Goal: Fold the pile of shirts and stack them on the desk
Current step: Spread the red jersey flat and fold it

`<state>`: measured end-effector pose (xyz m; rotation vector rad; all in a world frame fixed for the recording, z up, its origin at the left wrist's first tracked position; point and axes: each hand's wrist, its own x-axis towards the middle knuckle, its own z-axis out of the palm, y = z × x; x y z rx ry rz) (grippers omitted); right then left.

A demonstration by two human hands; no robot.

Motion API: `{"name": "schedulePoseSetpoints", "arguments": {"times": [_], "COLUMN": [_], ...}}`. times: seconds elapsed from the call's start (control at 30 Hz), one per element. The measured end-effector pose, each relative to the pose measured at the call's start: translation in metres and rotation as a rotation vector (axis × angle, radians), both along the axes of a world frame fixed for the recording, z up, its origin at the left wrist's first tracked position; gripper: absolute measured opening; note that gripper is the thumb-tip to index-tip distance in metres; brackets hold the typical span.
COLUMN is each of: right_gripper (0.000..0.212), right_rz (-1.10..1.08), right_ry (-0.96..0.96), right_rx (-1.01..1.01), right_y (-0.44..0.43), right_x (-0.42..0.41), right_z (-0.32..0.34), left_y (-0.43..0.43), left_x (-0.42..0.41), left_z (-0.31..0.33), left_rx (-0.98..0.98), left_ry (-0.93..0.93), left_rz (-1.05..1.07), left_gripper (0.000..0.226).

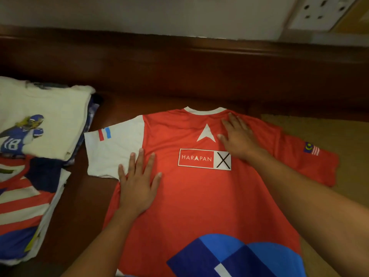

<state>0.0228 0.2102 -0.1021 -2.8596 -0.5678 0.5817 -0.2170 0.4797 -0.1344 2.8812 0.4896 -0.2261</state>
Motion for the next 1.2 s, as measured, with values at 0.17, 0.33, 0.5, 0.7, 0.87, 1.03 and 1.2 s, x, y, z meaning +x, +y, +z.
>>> {"name": "schedulePoseSetpoints", "arguments": {"times": [0.17, 0.33, 0.5, 0.7, 0.87, 1.03, 1.2], "right_gripper": [0.065, 0.058, 0.05, 0.029, 0.035, 0.047, 0.045], "right_rz": [0.059, 0.168, 0.269, 0.369, 0.396, 0.451, 0.522], "right_ry": [-0.043, -0.044, 0.001, 0.11, 0.145, 0.132, 0.044], "right_rx": [0.031, 0.134, 0.203, 0.263, 0.265, 0.187, 0.037], "right_y": [0.018, 0.049, 0.106, 0.185, 0.253, 0.298, 0.313], "right_x": [-0.003, -0.011, -0.032, -0.078, -0.119, -0.15, -0.162], "right_z": [0.011, 0.02, 0.03, 0.041, 0.041, 0.034, 0.022], "left_y": [0.0, 0.001, 0.013, 0.031, 0.033, 0.031, 0.027], "left_x": [-0.005, -0.043, -0.103, -0.165, -0.215, -0.249, -0.266], "left_z": [0.007, 0.022, 0.034, 0.033, 0.026, 0.027, 0.028], "left_rx": [-0.131, -0.197, -0.238, -0.225, -0.315, -0.423, -0.45], "left_ry": [-0.06, -0.225, -0.23, -0.207, -0.274, -0.293, -0.268], "left_rz": [0.059, 0.181, 0.417, 0.712, 0.727, 0.77, 0.805], "left_gripper": [0.064, 0.056, 0.052, 0.028, 0.017, 0.023, 0.017]}}
